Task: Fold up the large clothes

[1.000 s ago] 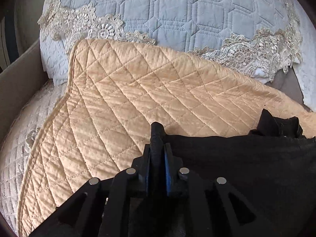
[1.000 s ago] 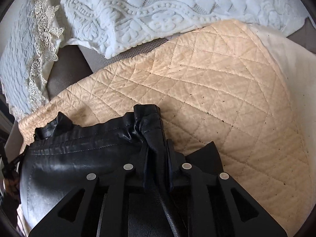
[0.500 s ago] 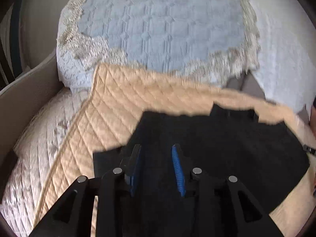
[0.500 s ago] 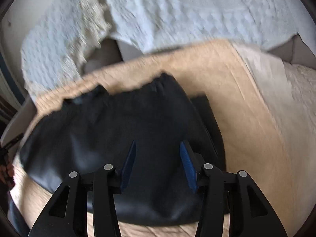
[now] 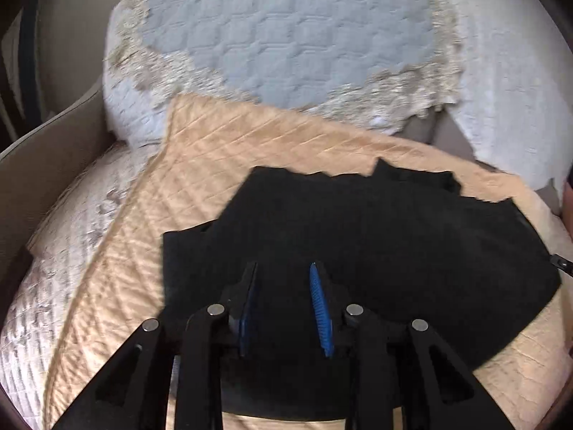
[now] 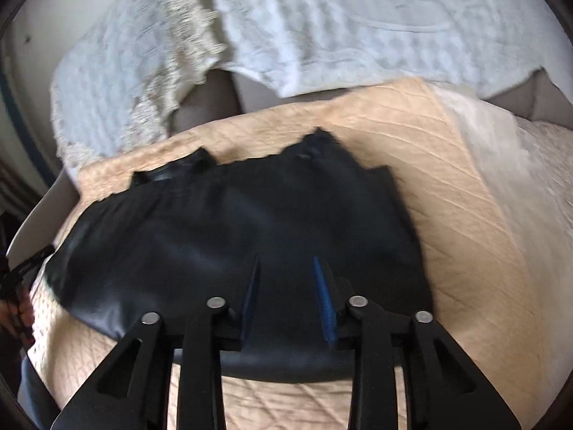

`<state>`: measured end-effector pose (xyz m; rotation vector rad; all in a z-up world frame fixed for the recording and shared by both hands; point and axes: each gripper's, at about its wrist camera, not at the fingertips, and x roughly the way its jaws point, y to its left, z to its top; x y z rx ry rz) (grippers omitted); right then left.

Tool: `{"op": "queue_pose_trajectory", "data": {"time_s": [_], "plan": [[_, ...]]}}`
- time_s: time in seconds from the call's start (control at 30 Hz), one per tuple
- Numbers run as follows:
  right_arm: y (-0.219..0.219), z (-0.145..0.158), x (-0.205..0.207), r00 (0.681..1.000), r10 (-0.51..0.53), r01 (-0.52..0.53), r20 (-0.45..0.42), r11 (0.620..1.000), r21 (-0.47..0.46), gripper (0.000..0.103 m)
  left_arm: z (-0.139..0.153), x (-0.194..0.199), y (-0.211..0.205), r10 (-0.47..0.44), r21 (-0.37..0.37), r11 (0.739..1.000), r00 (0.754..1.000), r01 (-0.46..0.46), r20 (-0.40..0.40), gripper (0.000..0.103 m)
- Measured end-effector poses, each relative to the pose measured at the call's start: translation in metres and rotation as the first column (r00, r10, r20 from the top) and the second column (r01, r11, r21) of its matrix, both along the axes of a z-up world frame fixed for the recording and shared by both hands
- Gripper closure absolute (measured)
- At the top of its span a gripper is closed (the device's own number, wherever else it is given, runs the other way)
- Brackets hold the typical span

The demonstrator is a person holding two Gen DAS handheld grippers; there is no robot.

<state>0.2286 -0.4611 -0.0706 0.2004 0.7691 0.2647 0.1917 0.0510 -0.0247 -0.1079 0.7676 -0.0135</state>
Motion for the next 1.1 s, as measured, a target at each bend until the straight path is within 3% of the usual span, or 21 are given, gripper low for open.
{"op": "queue_pose_trajectory", "data": {"time_s": [0.13, 0.23, 0.3, 0.4, 0.47, 0.53, 0.6, 0.63, 0.67, 0.73, 0.93, 1.0, 1.07, 1.1], "plan": [[0.016, -0.010, 0.036, 0.999, 0.030, -0.030, -0.025, 0.999, 0.011, 0.065, -0.016, 0.034, -0.030, -0.047, 0.040, 0.998, 0.998, 0.049, -0.040, 0.071], [-0.014, -0.035, 0.066, 0.993, -0.065, 0.067, -0.100, 0.998, 0.016, 0.069, -0.041, 0.060, -0.022, 0.000, 0.050, 0.999, 0.994, 0.006, -0.113, 0.071], [-0.039, -0.035, 0.073, 0.985, -0.121, 0.133, -0.126, 0.986, 0.098, 0.069, -0.042, 0.061, -0.015, 0.002, -0.002, 1.000, 0.989, -0.003, -0.150, 0.071], [-0.037, -0.012, 0.065, 0.993, -0.115, 0.119, -0.040, 0.985, 0.122, 0.069, -0.022, 0.056, -0.018, -0.005, 0.059, 0.998, 0.994, 0.011, -0.108, 0.071], [-0.030, -0.002, 0.069, 0.996, -0.086, 0.084, 0.004, 0.983, 0.165, 0.068, -0.010, 0.057, -0.018, -0.033, 0.017, 0.999, 0.999, 0.034, -0.039, 0.062], [-0.028, -0.006, 0.084, 0.996, -0.082, 0.078, 0.014, 0.979, 0.186, 0.067, -0.011, 0.071, -0.019, -0.013, 0.066, 0.998, 1.000, 0.013, 0.001, 0.058], [-0.033, -0.026, 0.105, 0.991, -0.125, 0.129, -0.038, 0.985, 0.113, 0.067, -0.033, 0.094, -0.014, 0.046, 0.123, 0.992, 0.997, -0.039, -0.055, 0.058], [-0.041, -0.041, 0.113, 0.988, -0.131, 0.140, -0.079, 0.983, 0.118, 0.073, -0.045, 0.101, -0.009, 0.064, 0.136, 0.989, 0.995, -0.053, -0.081, 0.058], [-0.054, -0.051, 0.116, 0.986, -0.132, 0.148, -0.098, 0.971, 0.187, 0.077, -0.055, 0.105, -0.004, 0.068, 0.121, 0.991, 0.993, -0.057, -0.092, 0.058], [-0.070, -0.059, 0.111, 0.981, -0.175, 0.193, -0.087, 0.940, 0.283, 0.092, -0.057, 0.105, 0.003, 0.068, 0.073, 0.995, 0.994, -0.062, -0.089, 0.057], [-0.077, -0.069, 0.111, 0.977, -0.183, 0.210, -0.109, 0.914, 0.348, 0.096, -0.064, 0.109, 0.002, 0.060, 0.075, 0.996, 0.993, -0.053, -0.104, 0.057], [-0.074, -0.058, 0.109, 0.970, -0.202, 0.236, -0.138, 0.923, 0.306, 0.092, -0.062, 0.112, 0.002, 0.060, 0.070, 0.996, 0.992, -0.052, -0.114, 0.057], [-0.064, -0.039, 0.090, 0.962, -0.233, 0.264, -0.143, 0.928, 0.264, 0.079, -0.054, 0.110, -0.003, 0.087, 0.115, 0.991, 0.989, -0.074, -0.119, 0.058], [-0.059, -0.030, 0.073, 0.969, -0.206, 0.237, -0.136, 0.932, 0.275, 0.065, -0.044, 0.100, -0.006, 0.113, 0.146, 0.985, 0.987, -0.095, -0.114, 0.058]]}}
